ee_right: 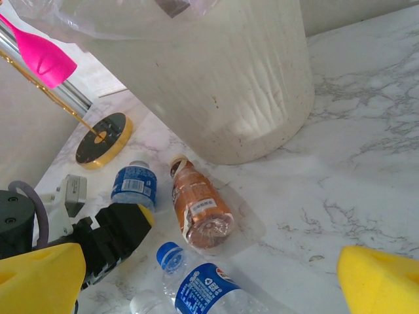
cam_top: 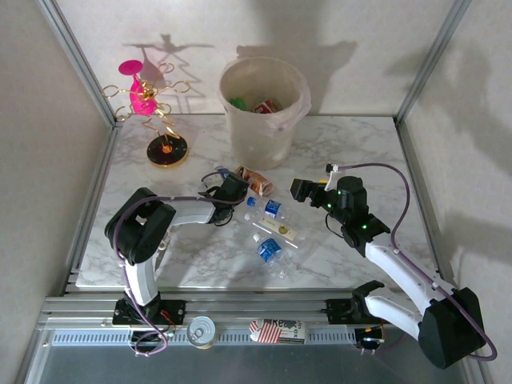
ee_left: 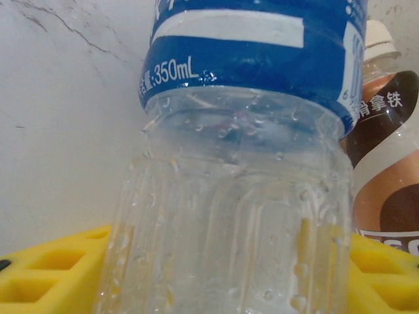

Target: Put the plastic bottles in the bin

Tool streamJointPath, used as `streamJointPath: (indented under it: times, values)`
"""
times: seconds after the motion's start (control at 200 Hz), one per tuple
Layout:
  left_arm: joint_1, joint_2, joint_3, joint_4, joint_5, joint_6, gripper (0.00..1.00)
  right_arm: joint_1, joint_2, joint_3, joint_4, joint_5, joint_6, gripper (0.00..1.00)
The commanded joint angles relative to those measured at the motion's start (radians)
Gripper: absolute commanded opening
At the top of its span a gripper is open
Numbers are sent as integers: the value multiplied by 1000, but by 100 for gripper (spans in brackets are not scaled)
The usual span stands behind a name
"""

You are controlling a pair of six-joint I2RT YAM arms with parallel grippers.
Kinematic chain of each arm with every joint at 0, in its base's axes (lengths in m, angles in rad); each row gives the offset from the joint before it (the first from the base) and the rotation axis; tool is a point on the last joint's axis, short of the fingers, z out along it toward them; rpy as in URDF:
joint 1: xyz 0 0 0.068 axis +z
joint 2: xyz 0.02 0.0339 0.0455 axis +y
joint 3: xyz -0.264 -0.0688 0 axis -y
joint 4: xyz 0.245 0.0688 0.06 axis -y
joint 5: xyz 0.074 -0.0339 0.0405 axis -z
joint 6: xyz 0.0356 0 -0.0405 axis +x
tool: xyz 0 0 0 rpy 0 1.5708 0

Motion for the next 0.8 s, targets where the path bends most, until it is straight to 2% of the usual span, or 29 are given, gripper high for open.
streamJointPath:
  times: [0.0, 0.19, 0.541, 0.796]
  values:
    - [14, -37, -32, -22, -21, 13, 54, 7, -8, 12, 2, 12, -7, 99]
    - [13, -127, -34, -45, -69, 47, 54, 6, -6, -2, 15, 10, -3, 99]
    - [13, -407, 32, -51, -133, 170, 53, 7, 5, -29, 39, 8, 0, 99]
    - [13, -523, 149, 62, -30, 340, 52, 6, 8, -48, 64, -14, 18, 99]
